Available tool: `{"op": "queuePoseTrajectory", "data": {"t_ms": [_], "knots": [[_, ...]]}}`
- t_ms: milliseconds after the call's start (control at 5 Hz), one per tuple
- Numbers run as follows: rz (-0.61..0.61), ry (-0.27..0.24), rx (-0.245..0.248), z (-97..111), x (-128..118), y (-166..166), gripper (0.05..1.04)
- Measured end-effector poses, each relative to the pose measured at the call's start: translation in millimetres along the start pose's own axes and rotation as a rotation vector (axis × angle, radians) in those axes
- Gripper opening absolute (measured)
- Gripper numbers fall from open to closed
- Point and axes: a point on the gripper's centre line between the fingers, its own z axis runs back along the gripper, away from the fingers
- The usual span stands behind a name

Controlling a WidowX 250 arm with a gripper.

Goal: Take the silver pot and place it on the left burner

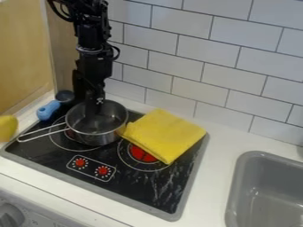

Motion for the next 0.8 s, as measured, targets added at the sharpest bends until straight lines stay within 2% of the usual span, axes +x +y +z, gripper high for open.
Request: {"op": "queuePoseTrajectory", "data": {"t_ms": [200,400,800], "knots": [[-0.006,-0.009,0.037,15.7,-2.4,1.2,1.006],[-0.035,-0.034,0.091,41.7,-3.6,-3.6,0.999],[-0.085,-0.054,0.190,80.8,-16.2,-28.2,0.999]]}}
